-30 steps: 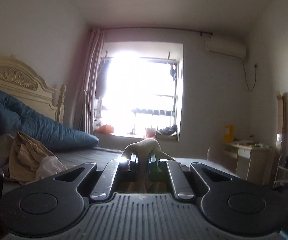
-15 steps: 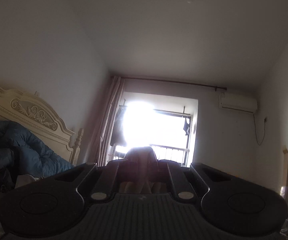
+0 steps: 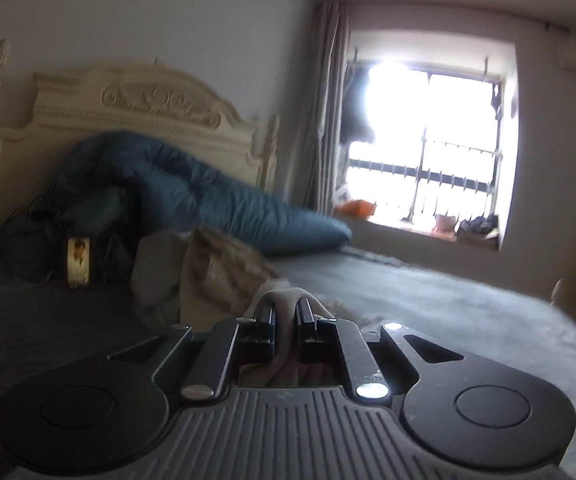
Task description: Fold clothes
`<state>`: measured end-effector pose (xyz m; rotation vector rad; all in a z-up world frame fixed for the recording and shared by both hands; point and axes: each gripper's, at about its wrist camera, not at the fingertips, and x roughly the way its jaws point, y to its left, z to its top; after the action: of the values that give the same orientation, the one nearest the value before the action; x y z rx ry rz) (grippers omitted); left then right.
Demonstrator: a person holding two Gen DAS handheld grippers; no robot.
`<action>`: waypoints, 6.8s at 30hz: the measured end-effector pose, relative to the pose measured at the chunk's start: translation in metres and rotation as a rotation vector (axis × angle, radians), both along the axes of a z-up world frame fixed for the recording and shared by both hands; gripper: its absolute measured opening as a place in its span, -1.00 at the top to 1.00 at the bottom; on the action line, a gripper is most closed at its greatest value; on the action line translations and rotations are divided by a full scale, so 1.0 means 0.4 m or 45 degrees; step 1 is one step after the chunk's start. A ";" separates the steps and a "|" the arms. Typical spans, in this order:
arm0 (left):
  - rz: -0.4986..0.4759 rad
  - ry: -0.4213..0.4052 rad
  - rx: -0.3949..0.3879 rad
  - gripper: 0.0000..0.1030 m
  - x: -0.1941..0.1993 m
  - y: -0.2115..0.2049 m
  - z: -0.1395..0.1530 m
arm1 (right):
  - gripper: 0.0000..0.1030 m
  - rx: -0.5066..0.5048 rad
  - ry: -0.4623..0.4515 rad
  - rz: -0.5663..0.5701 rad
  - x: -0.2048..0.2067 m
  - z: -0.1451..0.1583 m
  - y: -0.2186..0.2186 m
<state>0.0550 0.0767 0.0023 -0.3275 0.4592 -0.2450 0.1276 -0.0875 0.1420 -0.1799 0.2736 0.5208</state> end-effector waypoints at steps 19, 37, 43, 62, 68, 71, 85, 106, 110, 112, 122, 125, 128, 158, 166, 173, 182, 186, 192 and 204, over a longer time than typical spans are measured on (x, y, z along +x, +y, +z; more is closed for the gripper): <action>0.022 -0.004 0.140 -0.10 -0.058 -0.036 0.000 | -0.51 0.364 0.130 -0.048 -0.206 0.042 -0.456; 0.029 -0.108 0.221 -0.25 -0.153 -0.079 0.085 | 0.14 -0.673 -0.201 -0.013 -0.267 -0.373 -0.112; -0.004 -0.085 0.184 -0.26 -0.125 -0.078 0.074 | 0.62 -0.708 -0.098 -0.079 -0.208 -0.380 -0.120; 0.179 -0.010 0.131 -0.25 -0.017 -0.078 0.032 | 0.70 -0.100 -0.427 -0.318 -0.354 -0.028 -0.342; 0.314 -0.048 0.061 -0.09 0.013 -0.059 0.015 | 0.70 -0.137 -0.449 -0.309 -0.364 -0.052 -0.321; 0.413 -0.064 -0.035 0.11 0.025 -0.039 0.006 | 0.70 -0.141 -0.433 -0.332 -0.342 -0.073 -0.314; 0.809 -0.572 -0.103 0.48 0.000 -0.046 0.201 | 0.71 -0.016 -0.715 -0.467 -0.354 -0.019 -0.317; 0.532 -1.033 0.118 0.48 -0.177 -0.068 0.587 | 0.81 0.134 -1.144 -0.636 -0.509 0.257 -0.442; 0.389 -1.058 0.040 0.48 -0.199 -0.047 0.651 | 0.81 0.116 -1.235 -0.661 -0.537 0.332 -0.466; 0.304 -1.076 0.026 0.48 -0.213 -0.041 0.684 | 0.82 0.112 -1.276 -0.668 -0.554 0.373 -0.481; -0.033 -1.146 -0.083 0.47 -0.269 -0.001 0.741 | 0.82 0.113 -1.487 -0.686 -0.695 0.478 -0.535; -0.143 -1.174 -0.103 0.46 -0.276 0.013 0.739 | 0.82 0.131 -1.507 -0.681 -0.730 0.494 -0.557; -0.257 -1.176 -0.141 0.45 -0.278 0.031 0.731 | 0.82 0.143 -1.505 -0.672 -0.755 0.503 -0.578; -0.195 -0.572 -0.165 0.43 0.571 0.013 0.417 | 0.82 -0.106 -1.012 -0.832 0.168 0.335 -0.590; -0.100 -0.110 -0.014 0.43 0.894 -0.055 0.136 | 0.82 -0.276 -0.559 -0.840 0.681 -0.041 -0.511; -0.060 0.494 -0.081 0.28 1.037 -0.067 -0.166 | 0.81 -0.356 0.179 -0.764 0.858 -0.527 -0.540; -0.134 0.567 -0.258 -0.31 0.991 -0.018 -0.065 | -0.10 -0.119 0.501 -0.704 0.788 -0.414 -0.597; -0.171 0.659 -0.356 -0.60 0.985 -0.009 -0.048 | -0.26 -0.001 0.542 -0.658 0.702 -0.277 -0.596; -0.092 0.656 -0.335 -0.59 0.909 0.002 0.008 | -0.30 0.261 0.663 -0.496 0.537 -0.146 -0.588; -0.194 0.364 -0.001 -0.60 0.262 0.190 0.195 | -0.32 0.677 0.771 0.036 -0.042 0.021 -0.627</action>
<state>0.1598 0.1529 0.0805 -0.3303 0.7677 -0.3485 0.1109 -0.3384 0.1505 0.5018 0.7083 0.6507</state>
